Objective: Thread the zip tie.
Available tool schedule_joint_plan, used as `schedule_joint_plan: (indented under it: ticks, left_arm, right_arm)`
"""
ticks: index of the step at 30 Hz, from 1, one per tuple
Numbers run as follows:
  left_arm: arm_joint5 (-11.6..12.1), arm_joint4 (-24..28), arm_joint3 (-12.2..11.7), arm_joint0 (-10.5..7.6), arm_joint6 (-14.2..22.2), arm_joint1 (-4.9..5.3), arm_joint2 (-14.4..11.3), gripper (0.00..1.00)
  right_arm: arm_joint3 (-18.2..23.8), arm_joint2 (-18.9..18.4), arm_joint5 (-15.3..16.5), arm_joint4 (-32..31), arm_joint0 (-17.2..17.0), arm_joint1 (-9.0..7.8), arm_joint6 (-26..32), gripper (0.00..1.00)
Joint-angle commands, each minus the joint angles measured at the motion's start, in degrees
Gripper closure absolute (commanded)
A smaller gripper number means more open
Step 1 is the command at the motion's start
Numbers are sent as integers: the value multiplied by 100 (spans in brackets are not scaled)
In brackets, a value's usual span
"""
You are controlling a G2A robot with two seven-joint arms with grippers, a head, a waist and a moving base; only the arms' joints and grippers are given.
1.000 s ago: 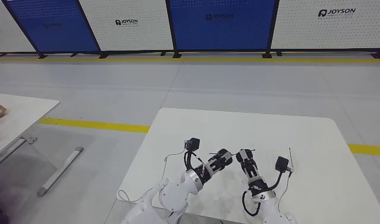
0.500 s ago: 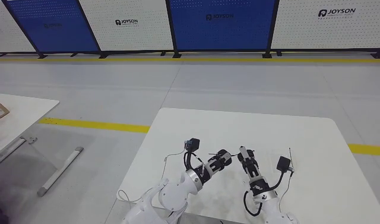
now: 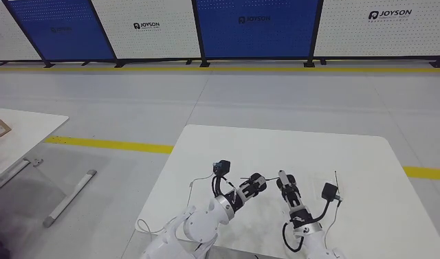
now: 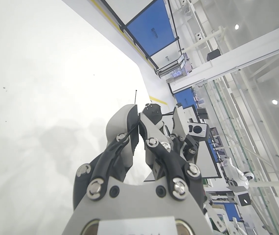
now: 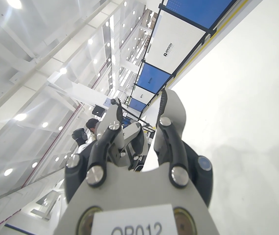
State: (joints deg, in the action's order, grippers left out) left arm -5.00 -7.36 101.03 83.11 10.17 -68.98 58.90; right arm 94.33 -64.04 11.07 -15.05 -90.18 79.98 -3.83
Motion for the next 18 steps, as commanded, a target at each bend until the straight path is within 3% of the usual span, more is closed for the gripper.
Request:
schedule_joint_plan:
  ticks: [1,4,18]
  left_arm:
    - [-18,-16,-2,-4,10,-1,-10,100]
    - [-34,-14,-4,-5,7,-4,-14,100]
    - [-133,21,-38,-43,-25,-20,-19,100]
  right_arm:
    - [-3,0,-4,-10,3,1,7,73]
    - [-6,-1,1,-20,3,2,6,95]
    - [-35,7,7,-46,19,11,7,100]
